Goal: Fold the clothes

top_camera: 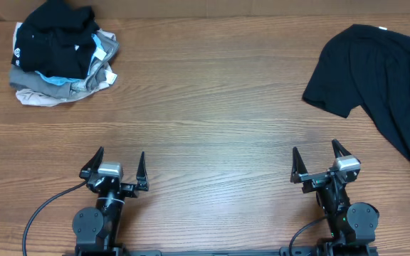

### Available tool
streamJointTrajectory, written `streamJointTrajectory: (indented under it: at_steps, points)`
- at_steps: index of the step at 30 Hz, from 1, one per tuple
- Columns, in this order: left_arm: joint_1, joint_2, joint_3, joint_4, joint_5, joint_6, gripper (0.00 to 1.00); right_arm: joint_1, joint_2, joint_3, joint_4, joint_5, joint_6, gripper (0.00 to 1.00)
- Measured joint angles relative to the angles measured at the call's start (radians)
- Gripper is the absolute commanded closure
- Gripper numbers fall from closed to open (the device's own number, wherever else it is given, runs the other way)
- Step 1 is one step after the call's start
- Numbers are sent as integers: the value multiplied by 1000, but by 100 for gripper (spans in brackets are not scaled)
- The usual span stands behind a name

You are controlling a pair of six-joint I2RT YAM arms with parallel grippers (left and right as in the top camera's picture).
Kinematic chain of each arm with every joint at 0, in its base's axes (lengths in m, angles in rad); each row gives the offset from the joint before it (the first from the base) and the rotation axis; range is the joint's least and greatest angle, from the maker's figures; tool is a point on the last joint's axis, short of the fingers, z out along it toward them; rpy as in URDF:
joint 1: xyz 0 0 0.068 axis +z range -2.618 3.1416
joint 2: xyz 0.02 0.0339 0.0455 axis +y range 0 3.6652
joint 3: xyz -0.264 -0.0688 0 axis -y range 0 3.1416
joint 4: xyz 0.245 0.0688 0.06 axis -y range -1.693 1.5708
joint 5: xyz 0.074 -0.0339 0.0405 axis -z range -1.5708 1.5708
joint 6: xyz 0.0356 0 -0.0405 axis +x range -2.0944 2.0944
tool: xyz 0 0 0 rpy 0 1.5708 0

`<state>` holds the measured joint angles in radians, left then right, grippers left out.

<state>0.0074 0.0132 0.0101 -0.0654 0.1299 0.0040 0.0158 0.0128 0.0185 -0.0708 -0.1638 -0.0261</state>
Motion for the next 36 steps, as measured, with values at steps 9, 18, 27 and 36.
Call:
streamJointTrajectory:
  at_steps: [9, 18, 27, 36]
  points:
    - [0, 0, 0, 1, -1, 0, 0, 0, 0, 0, 35, 0, 0, 0]
    - [0, 0, 0, 0, 5, -59, 0, 0, 0, 0, 85, 0, 0, 0]
    - [0, 45, 84, -41, 28, -80, 0, 0, 0, 61, 23, -1, 0, 0]
    - [0, 368, 337, -43, 77, -80, 0, 0, 0, 229, -113, -2, 0, 0]
